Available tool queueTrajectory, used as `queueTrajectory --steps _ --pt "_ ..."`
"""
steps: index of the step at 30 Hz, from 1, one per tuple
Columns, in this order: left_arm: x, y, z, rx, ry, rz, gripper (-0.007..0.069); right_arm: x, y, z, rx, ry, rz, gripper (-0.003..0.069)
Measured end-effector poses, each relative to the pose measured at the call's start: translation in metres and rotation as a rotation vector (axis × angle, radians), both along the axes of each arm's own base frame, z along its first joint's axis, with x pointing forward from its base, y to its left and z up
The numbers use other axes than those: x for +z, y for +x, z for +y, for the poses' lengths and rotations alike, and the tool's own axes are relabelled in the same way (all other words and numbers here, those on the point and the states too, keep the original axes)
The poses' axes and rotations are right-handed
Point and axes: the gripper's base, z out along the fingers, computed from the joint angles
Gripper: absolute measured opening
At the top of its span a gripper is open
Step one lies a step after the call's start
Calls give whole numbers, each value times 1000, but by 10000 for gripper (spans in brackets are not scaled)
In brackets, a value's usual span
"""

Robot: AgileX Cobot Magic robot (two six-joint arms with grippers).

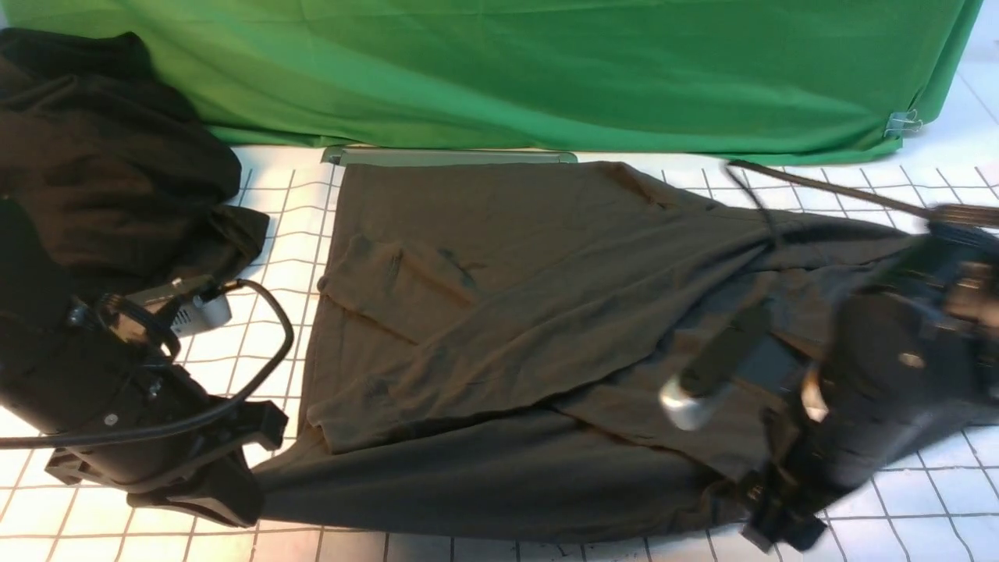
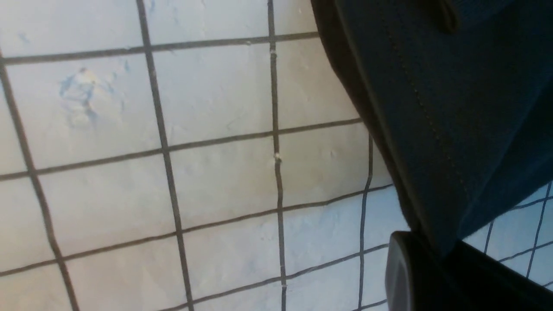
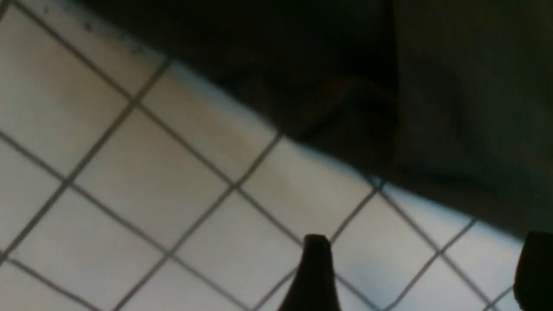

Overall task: Fold a long-sleeved shirt over a white checkered tablecloth.
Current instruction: 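Grasp the near edge of the shirt at its hem and shoulder corners, then fold the black garment in half by bringing its near edge over to the far edge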

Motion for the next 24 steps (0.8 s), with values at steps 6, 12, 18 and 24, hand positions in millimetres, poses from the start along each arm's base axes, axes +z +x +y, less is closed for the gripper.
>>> queueTrajectory --steps 6,12,18,24 --pt "0 1 0 2 1 -8 15 -21 9 26 103 -86 25 555" --pt "0 2 0 5 1 -17 15 -43 16 25 160 -197 39 540" --pt "0 3 0 7 3 -33 15 -49 19 26 176 -214 37 465" --pt "0 3 0 -11 4 -39 15 -50 21 26 193 -230 25 127"
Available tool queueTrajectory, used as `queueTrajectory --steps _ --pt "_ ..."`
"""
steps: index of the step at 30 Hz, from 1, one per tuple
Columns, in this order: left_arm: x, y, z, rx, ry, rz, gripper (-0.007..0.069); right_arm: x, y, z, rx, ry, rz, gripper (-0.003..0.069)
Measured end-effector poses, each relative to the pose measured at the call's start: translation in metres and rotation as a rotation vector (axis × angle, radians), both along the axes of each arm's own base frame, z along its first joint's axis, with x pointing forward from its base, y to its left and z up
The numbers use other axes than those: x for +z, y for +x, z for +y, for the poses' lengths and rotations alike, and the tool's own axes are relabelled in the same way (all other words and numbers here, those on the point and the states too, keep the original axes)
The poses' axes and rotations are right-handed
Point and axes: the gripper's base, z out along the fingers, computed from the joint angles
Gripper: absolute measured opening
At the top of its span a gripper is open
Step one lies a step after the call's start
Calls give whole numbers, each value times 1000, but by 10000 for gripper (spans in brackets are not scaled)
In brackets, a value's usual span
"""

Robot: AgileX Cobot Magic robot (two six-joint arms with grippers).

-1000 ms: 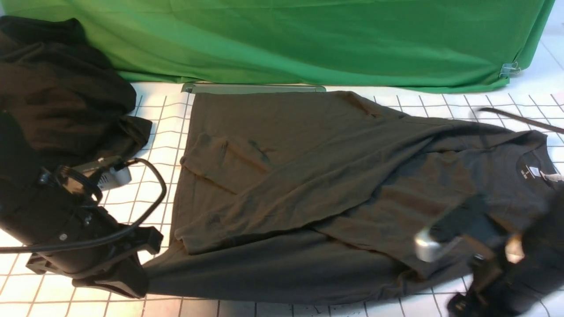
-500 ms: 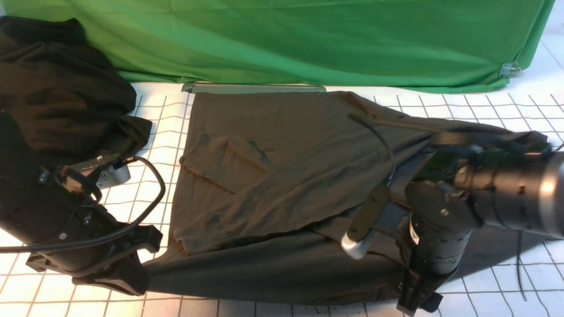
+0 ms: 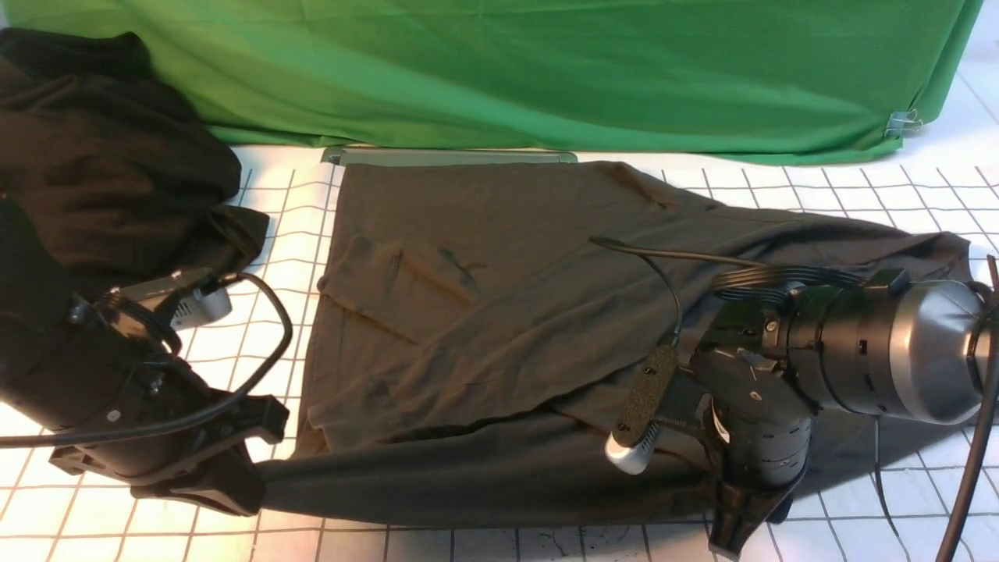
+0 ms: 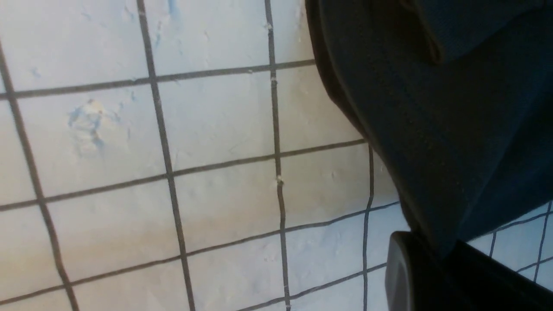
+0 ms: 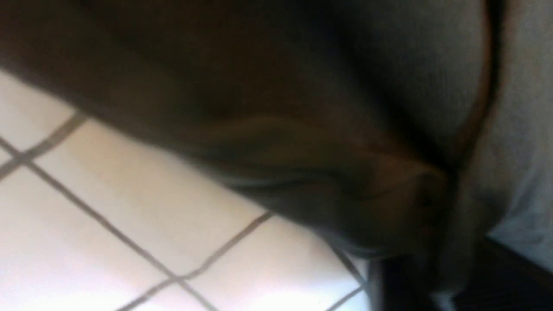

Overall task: Fold a long-sleeved shirt over a white checkered tablecloth.
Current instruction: 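Fold the black garment in half by bringing its near edge over to the far edge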

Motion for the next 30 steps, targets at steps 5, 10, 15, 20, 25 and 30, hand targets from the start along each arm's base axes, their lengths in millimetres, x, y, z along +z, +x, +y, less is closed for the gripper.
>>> queueTrajectory --steps 5,10,15,20,25,30 --pt "16 6 -1 -29 -6 -25 15 12 3 2 -41 -32 28 43" --pt "41 11 -1 -56 3 -79 15 34 -3 4 -113 5 78 42" --pt "49 3 0 -86 10 -37 15 66 -27 -1 -166 90 118 41" --pt "48 -7 0 -104 7 13 15 81 -57 -7 -175 123 102 41" --pt "46 -36 1 -78 -18 21 15 82 -103 -18 -180 134 98 41" --pt "44 -61 1 -66 -60 13 15 82 -122 -27 -232 155 86 41"
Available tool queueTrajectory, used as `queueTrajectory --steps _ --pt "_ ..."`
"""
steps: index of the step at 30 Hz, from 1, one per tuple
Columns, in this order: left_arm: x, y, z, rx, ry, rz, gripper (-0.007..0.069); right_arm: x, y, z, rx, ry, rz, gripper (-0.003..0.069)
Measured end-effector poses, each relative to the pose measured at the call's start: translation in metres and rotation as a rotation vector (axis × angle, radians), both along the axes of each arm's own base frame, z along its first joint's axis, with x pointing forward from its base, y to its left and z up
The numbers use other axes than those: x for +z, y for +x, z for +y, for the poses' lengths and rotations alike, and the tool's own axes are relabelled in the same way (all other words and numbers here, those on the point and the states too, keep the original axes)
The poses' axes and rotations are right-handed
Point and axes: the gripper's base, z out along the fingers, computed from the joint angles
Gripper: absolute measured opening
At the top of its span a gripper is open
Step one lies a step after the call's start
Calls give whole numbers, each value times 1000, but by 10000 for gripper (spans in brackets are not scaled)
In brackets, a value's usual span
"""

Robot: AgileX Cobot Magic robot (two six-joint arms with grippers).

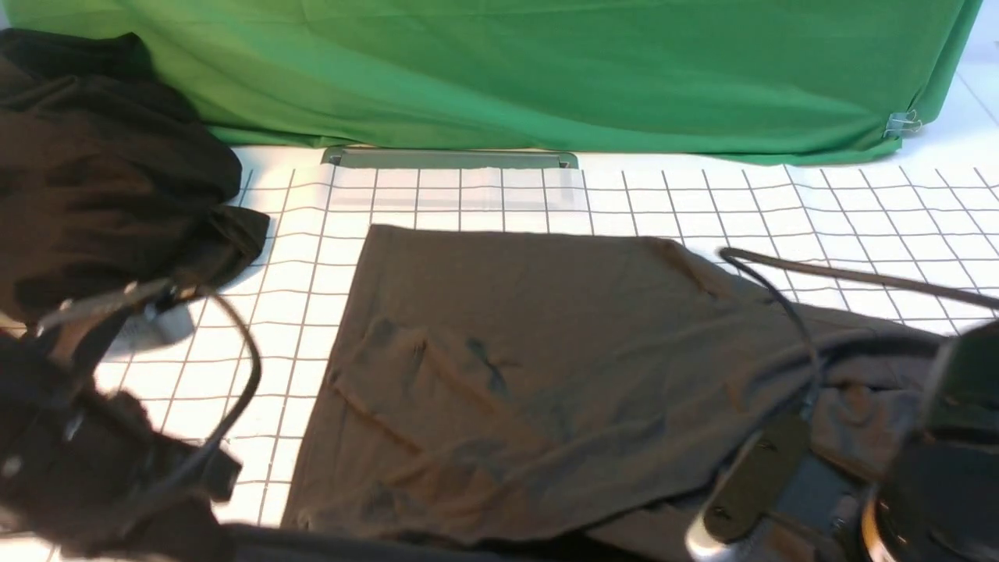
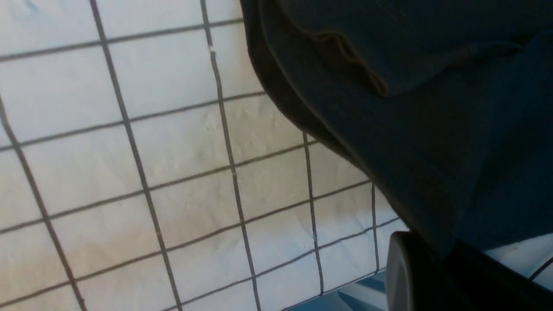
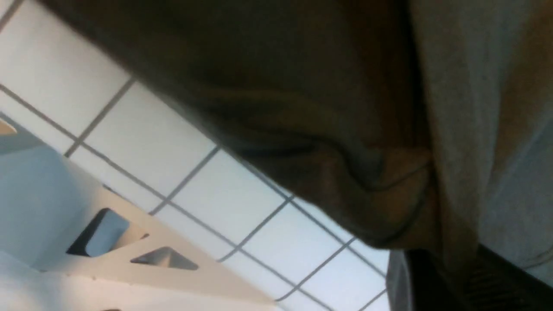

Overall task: Fold a long-sleeved shirt over a white checkered tablecloth.
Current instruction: 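Fold the black garment in half by bringing its near edge over to the far edge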

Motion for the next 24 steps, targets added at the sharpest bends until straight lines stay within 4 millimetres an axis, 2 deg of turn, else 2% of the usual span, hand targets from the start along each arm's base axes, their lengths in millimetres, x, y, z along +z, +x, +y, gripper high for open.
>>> queueTrajectory --steps 5,10,15,19,20,22,23,24 --pt "5 -10 -1 6 -28 -29 15 7 1 -3 -42 32 -62 41" --pt "16 -1 -2 28 -44 -107 15 18 15 -5 -70 38 -158 41" --pt "27 36 -6 90 -77 -209 15 44 62 -20 -190 136 -303 41" --pt "31 79 -10 135 -88 -273 15 53 103 -31 -230 166 -381 41" --pt "29 80 -10 135 -87 -266 15 54 105 -31 -230 166 -385 41" --pt "27 116 -12 164 -85 -310 15 52 135 -34 -224 173 -425 41" --pt "29 125 -12 172 -87 -329 15 51 142 -33 -224 176 -434 41" --pt "24 139 -14 181 -87 -329 15 48 158 -33 -227 174 -443 41"
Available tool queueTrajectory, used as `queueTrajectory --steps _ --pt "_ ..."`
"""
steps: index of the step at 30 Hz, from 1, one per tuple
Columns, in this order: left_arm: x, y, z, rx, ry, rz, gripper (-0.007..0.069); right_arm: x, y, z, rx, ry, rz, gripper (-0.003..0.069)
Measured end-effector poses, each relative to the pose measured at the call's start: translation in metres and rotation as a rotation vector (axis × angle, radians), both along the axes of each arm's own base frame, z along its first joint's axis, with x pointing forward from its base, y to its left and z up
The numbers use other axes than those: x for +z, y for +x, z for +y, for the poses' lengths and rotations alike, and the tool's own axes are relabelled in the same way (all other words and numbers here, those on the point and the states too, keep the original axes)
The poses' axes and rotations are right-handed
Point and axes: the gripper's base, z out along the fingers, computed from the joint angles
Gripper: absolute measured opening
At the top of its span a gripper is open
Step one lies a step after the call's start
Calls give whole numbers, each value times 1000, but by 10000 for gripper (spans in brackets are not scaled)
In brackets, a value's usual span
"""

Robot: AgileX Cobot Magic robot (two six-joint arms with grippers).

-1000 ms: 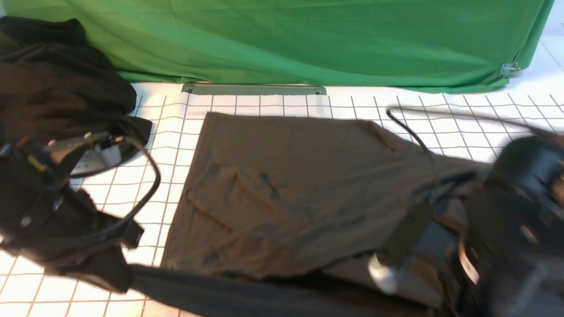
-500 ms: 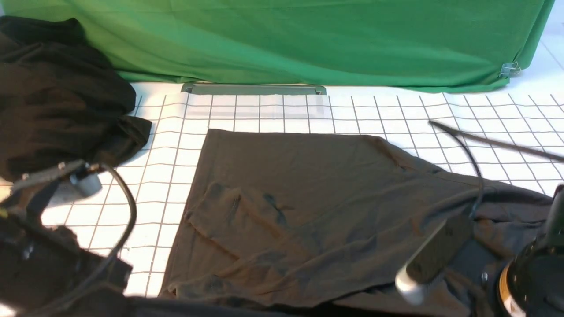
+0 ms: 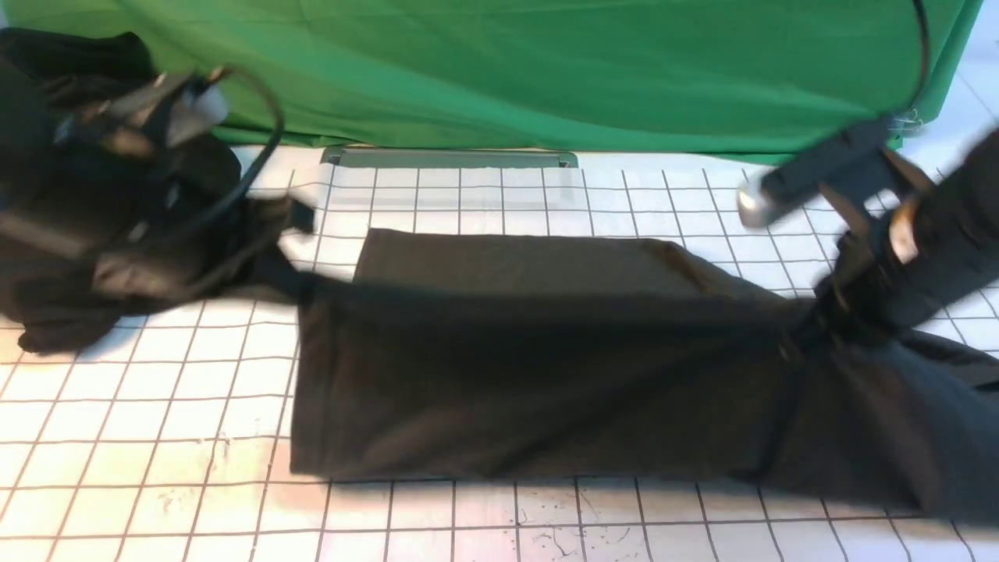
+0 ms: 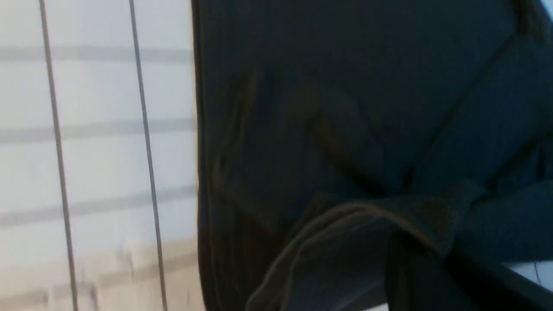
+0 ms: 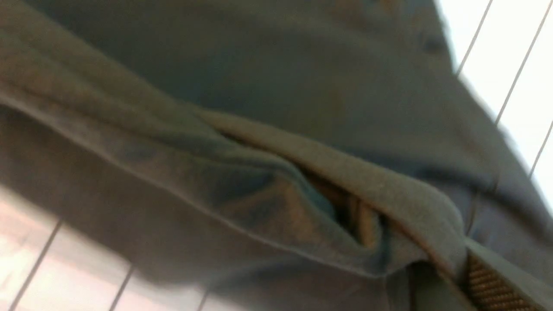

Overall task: Fold a long-sleeved shirt over a white checkered tablecloth.
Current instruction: 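Fold the black garment in half by bringing its near edge over to the far edge, then pull the folded dark garment lengthwise by its ends to straighten it flat on the table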

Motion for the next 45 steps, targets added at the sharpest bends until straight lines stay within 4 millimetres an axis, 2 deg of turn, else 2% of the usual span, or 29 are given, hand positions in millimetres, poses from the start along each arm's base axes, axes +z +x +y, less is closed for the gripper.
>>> queueTrajectory --steps 1,2,3,4,7,8,9,10,14,18,19,21,23,26,32,34,37,40,41,44,45 --pt "-3 13 -1 6 -1 -4 15 -2 9 0 -5 -2 -2 41" --pt "-3 15 -1 7 -1 -4 15 -3 12 0 -6 -1 -3 41" --pt "-6 25 -2 9 -1 -2 15 -6 23 1 -16 -2 -3 41" --pt "-12 46 -4 11 3 -4 15 -12 40 1 -28 -5 -1 41" --pt "-31 77 -7 18 13 22 15 -25 69 2 -43 -15 10 41" --pt "-29 78 -7 20 12 16 15 -26 71 2 -44 -16 11 41" --pt "-41 94 -7 33 8 35 15 -34 85 4 -51 -20 17 43" --pt "-40 97 -7 35 7 30 15 -34 85 4 -50 -20 18 43" --pt "-63 130 -3 70 9 43 15 -56 113 13 -44 -21 16 50" --pt "-79 149 4 91 15 43 15 -78 128 19 -25 -14 -5 67" --pt "-81 150 4 95 15 44 15 -81 130 19 -22 -12 -10 70" --pt "-95 158 8 125 16 39 15 -99 137 22 -8 -11 -13 97" --pt "-98 160 10 137 16 35 15 -105 139 23 -4 -11 -15 110" --pt "-108 166 12 158 20 19 15 -125 145 26 10 -9 -14 171" --pt "-119 168 12 163 27 27 25 -125 147 26 15 -5 -34 273" --pt "-120 170 13 162 34 19 57 -123 148 26 17 -5 -42 325" --pt "-118 172 14 162 46 -5 108 -118 151 27 14 1 -55 356" --pt "-113 175 16 166 54 -38 199 -98 154 27 9 4 -88 372" --pt "-113 175 16 166 55 -41 212 -99 154 27 9 3 -86 372" --pt "-93 178 17 159 52 -83 330 -55 156 24 15 -18 -179 375" --pt "-85 179 16 155 48 -97 359 -48 156 23 17 -32 -191 376"
